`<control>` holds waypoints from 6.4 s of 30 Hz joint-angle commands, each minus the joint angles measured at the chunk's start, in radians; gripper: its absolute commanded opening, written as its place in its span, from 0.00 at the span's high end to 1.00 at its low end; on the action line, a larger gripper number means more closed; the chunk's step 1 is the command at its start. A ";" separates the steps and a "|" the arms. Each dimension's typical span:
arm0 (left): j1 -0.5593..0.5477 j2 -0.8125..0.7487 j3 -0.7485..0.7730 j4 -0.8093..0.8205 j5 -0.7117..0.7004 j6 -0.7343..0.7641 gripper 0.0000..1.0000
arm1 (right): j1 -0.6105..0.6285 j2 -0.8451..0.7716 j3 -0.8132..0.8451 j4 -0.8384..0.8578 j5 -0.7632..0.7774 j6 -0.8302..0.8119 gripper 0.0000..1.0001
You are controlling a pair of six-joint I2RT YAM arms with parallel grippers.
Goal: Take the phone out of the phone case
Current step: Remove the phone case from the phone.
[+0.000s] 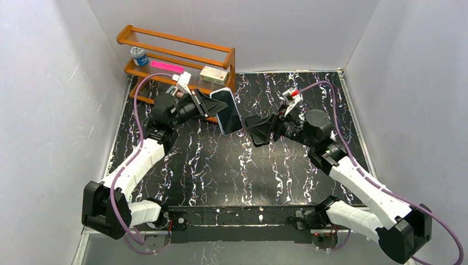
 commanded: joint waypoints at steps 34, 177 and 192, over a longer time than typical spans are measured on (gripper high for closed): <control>-0.015 -0.065 -0.133 0.284 -0.083 -0.330 1.00 | -0.003 0.063 -0.045 0.141 0.086 0.544 0.45; -0.181 -0.326 -0.061 -0.240 -0.478 0.139 0.42 | -0.051 0.221 -0.015 0.568 -0.094 0.744 0.99; -0.180 -0.380 -0.205 -0.173 -0.415 -0.039 0.18 | -0.054 0.199 0.004 0.585 -0.071 0.790 0.99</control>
